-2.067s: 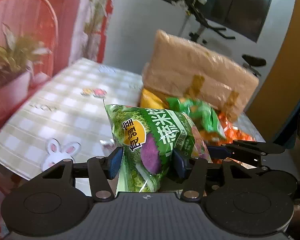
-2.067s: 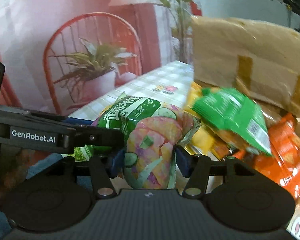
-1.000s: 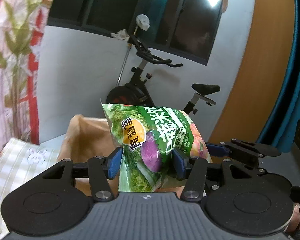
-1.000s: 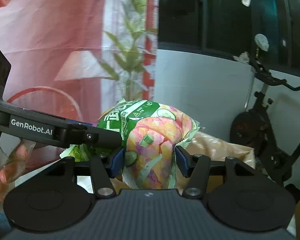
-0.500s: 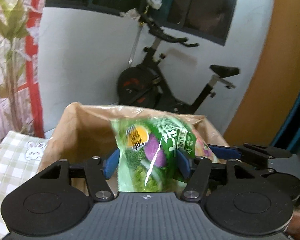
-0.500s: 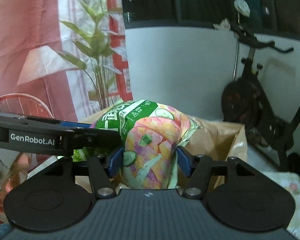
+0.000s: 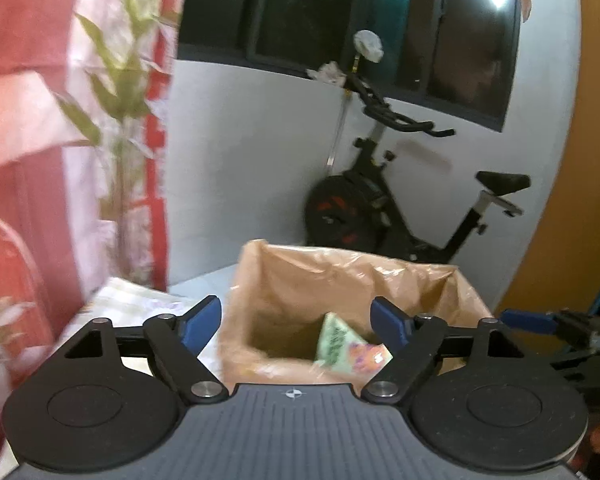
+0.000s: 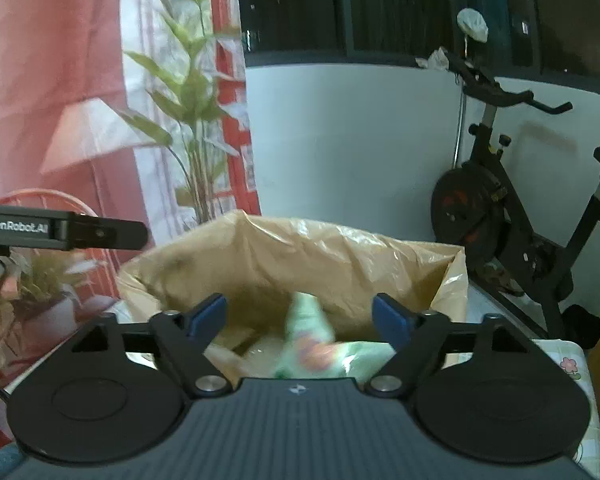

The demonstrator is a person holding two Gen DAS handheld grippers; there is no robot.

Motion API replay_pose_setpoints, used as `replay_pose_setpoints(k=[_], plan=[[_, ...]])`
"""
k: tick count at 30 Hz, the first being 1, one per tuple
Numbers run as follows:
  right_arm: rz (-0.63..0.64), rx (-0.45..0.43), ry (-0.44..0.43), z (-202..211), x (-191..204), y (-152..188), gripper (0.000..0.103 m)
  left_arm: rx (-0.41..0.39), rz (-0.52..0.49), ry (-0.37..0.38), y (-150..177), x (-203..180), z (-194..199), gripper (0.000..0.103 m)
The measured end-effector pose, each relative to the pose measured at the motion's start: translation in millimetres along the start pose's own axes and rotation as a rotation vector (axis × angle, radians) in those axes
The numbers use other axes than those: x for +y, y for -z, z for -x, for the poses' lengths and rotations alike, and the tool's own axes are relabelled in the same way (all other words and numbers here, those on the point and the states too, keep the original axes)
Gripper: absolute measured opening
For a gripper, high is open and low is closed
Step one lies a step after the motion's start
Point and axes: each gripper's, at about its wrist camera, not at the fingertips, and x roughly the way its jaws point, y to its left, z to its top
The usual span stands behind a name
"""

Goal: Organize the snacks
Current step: 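Grasp green triangle chip bag with left gripper while right gripper grasps orange chip bag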

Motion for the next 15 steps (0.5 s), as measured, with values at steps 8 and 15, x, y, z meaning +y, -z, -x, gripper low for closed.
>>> replay_pose_setpoints(k=[8,15], plan=[[0.02,0.003,-0.034,33,23,36,0.086,0.087,0.1,-0.038,64,16,52,0.092],[0.056,0.05,-0.032,34,43,90,0.086,0.248,0.201,-0.077,138,22,39,0.092]])
